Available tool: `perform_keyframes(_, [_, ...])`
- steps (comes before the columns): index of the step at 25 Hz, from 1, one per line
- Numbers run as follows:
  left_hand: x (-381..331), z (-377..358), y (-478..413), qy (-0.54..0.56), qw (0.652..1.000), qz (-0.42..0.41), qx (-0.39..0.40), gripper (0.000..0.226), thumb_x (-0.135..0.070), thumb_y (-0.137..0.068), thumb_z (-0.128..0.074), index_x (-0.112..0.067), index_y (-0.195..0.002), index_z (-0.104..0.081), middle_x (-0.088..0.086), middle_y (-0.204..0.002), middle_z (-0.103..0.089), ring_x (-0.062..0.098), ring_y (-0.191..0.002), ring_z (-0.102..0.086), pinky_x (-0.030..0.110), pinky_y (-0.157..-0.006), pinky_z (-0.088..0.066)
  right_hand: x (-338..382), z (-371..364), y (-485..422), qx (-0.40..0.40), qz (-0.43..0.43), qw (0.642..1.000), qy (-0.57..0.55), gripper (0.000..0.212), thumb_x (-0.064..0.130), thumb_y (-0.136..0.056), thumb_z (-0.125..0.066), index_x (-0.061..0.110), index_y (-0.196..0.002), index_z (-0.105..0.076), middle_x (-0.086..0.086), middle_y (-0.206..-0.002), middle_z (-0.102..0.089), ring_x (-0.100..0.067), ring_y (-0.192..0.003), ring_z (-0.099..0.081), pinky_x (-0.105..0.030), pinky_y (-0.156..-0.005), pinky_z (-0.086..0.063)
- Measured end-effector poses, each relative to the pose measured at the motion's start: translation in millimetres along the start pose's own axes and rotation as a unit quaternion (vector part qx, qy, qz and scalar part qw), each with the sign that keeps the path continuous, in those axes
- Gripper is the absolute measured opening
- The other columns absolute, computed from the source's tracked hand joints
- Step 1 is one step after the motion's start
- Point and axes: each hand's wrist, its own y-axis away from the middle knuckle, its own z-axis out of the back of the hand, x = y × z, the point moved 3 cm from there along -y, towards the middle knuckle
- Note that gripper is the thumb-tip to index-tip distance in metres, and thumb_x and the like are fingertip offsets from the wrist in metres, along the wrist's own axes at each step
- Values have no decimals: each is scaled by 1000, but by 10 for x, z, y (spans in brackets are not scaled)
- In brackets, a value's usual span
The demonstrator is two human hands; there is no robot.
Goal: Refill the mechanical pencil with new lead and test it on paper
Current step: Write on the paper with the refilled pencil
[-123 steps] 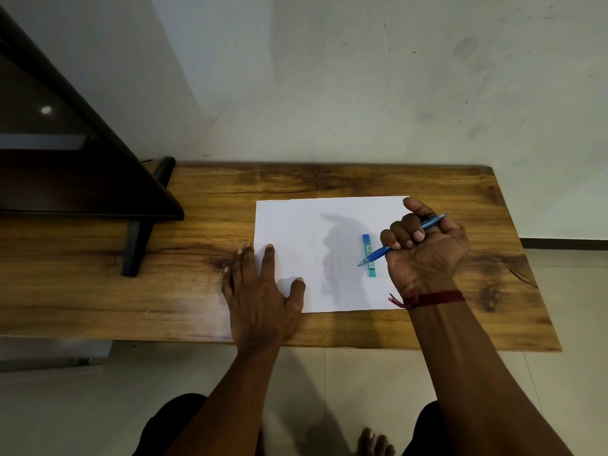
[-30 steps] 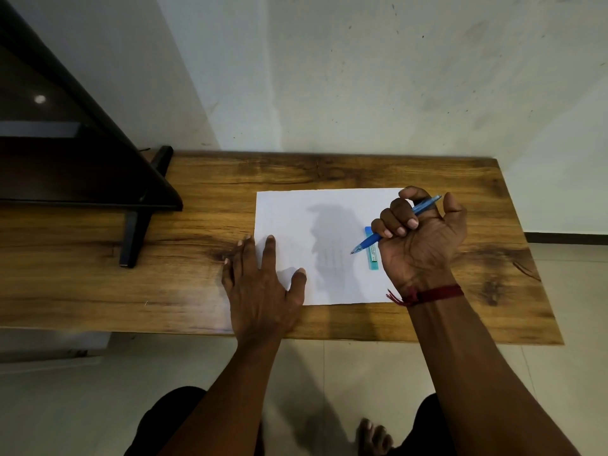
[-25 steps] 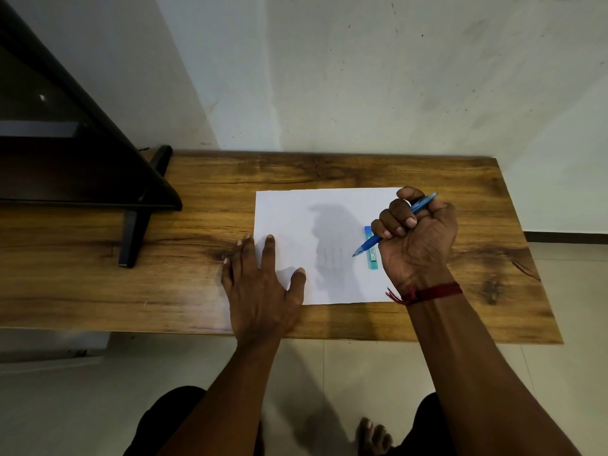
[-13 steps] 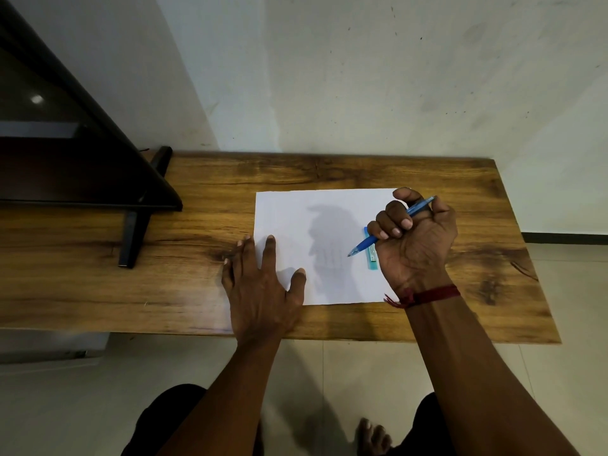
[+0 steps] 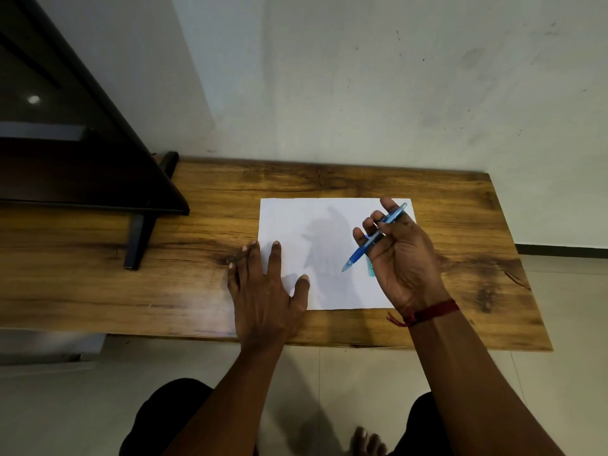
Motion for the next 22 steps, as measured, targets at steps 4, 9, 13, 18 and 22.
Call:
perform_keyframes(4, [-15, 31, 30, 7, 1000, -14, -1, 75, -67, -82, -35, -27, -146, -31, 10, -156, -26, 29, -144, -21, 50, -118, -14, -56, -14, 57, -44, 0, 993, 113, 35, 3, -91, -58, 9, -125, -60, -8, -89, -68, -27, -88, -71, -43, -85, -58])
perform_keyframes(9, [-9, 46, 29, 3, 1000, -20, -4, 71, -64, -86, -30, -27, -147, -30, 8, -157, -24, 29, -146, -17, 50, -118, -10, -108, -68, 104, -96, -10, 973, 211, 30, 12, -84, -68, 6, -114, -67, -11, -95, -72, -28, -83, -73, -41, -78, -60])
perform_keyframes(13, [-21, 21, 31, -10, 1000, -23, -1, 69, -62, -86, -31, -27, -146, -31, 9, -157, -26, 29, -145, -18, 52, -118, -11, -100, -145, 41, -142, 30, 916, 375, 24, 21, -76, -78, 14, -98, -73, -4, -87, -74, -22, -78, -72, -30, -65, -60])
perform_keyframes(18, [-33, 2, 5, -30, 999, -28, 11, 66, -60, -87, -30, -28, -144, -33, 8, -156, -27, 30, -144, -20, 53, -117, -10, -254, -304, -156, -127, 27, 848, 513, 13, 21, -75, -80, 12, -83, -74, -4, -79, -73, -19, -67, -71, -37, -72, -62])
perform_keyframes(22, [-37, 2, 8, -27, 999, -31, 7, 64, -58, -88, -31, -26, -143, -35, 9, -155, -30, 32, -143, -23, 54, -117, -13, -365, -326, -309, -133, 58, 759, 635, 24, 29, -72, -82, 10, -84, -75, -3, -85, -73, -18, -69, -67, -32, -74, -57])
